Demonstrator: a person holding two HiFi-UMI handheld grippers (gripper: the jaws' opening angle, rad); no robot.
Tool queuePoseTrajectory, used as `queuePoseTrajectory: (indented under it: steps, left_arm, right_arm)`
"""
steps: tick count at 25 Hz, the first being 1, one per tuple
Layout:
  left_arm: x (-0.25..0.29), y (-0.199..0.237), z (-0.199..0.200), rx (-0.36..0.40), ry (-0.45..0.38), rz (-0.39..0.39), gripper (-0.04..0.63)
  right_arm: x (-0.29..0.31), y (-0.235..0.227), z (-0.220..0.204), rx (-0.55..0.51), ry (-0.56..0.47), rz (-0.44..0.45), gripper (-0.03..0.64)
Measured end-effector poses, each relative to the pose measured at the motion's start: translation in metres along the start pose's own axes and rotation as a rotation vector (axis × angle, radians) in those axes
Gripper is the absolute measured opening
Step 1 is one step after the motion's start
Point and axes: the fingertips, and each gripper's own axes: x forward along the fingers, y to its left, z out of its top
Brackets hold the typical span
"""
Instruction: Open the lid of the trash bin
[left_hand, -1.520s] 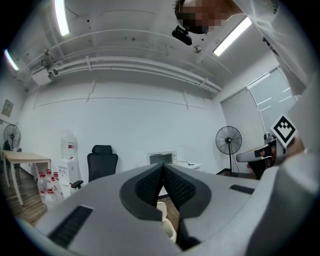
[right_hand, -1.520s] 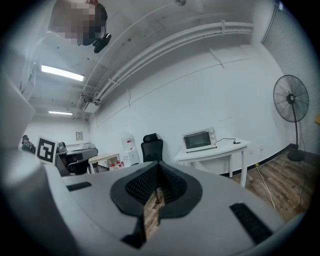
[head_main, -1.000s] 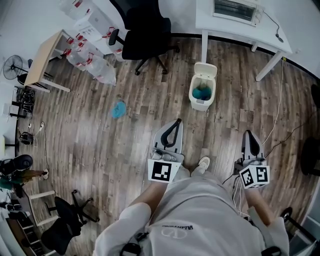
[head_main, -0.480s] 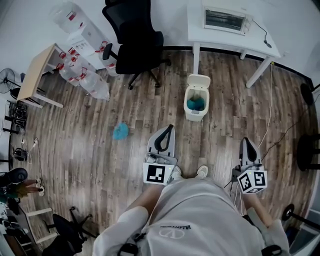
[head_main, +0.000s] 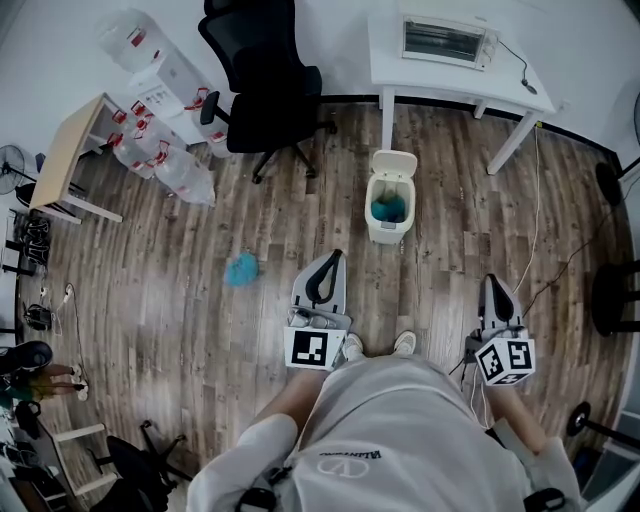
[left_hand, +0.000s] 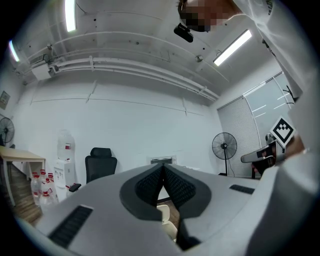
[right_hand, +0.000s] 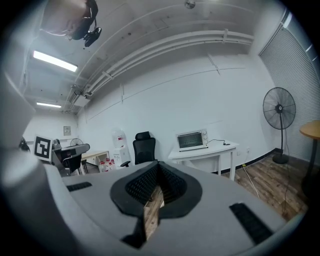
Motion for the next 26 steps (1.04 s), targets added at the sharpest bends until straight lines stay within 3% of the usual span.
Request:
queuePoseTrajectory:
  steps: [26]
  left_arm:
    - [-0.015,-0.005,0.004,-0.006,0.001,-0.015,0.000]
  right_arm:
    - [-0.016,0.016,-0.007,0.013,0.022,0.004,0.015]
